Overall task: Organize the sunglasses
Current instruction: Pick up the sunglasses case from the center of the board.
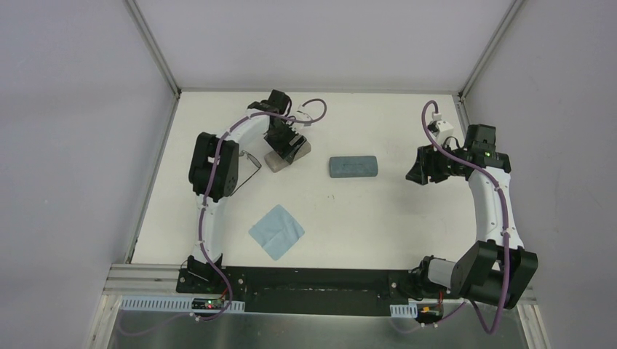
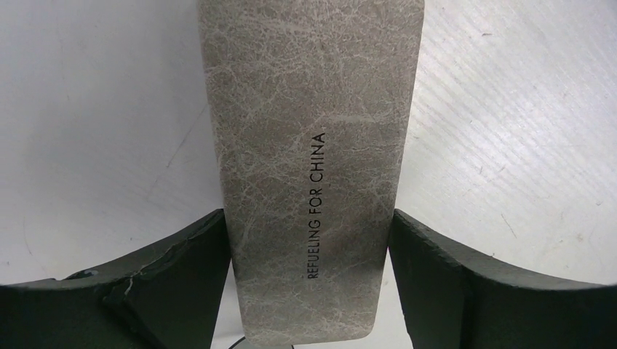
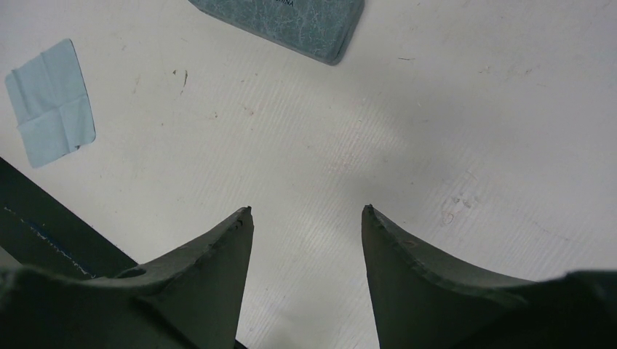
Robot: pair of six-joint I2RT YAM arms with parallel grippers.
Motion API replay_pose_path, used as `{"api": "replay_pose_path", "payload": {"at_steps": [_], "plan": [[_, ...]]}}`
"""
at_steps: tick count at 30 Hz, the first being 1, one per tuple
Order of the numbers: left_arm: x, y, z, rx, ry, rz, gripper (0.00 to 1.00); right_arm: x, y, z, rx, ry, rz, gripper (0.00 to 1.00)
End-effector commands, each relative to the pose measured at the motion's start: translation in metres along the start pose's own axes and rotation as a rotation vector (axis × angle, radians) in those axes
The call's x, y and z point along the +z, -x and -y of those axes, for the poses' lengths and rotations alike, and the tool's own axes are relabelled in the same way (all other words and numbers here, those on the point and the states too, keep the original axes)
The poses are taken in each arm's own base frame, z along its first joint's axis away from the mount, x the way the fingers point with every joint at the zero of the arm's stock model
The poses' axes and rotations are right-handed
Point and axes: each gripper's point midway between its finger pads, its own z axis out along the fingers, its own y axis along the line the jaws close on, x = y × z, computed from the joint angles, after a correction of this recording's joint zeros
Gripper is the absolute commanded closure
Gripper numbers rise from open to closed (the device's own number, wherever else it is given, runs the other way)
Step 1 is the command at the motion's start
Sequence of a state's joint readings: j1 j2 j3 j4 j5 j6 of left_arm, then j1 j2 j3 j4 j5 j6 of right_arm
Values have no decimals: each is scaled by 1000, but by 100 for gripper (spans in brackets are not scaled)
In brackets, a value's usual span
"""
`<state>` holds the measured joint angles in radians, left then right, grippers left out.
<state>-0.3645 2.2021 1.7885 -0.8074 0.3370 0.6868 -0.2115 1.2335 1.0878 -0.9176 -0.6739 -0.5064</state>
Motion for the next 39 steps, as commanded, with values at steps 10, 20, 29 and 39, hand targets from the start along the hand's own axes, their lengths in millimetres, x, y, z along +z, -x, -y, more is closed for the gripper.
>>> {"api": "replay_pose_path", "payload": {"at_steps": [10, 20, 29, 39], "plan": [[-10, 14, -6, 65, 74, 11, 40, -5, 17, -2, -56, 5, 50, 41], [-59, 56, 45, -87, -125, 160, 80, 1, 51, -31, -197, 1, 39, 54], [-101, 104, 109, -385, -475, 384, 100, 49, 118, -128, -355, 202, 75, 80], [-116, 109, 138, -507, -741, 448, 100, 119, 128, -220, -411, 426, 0, 100]]}}
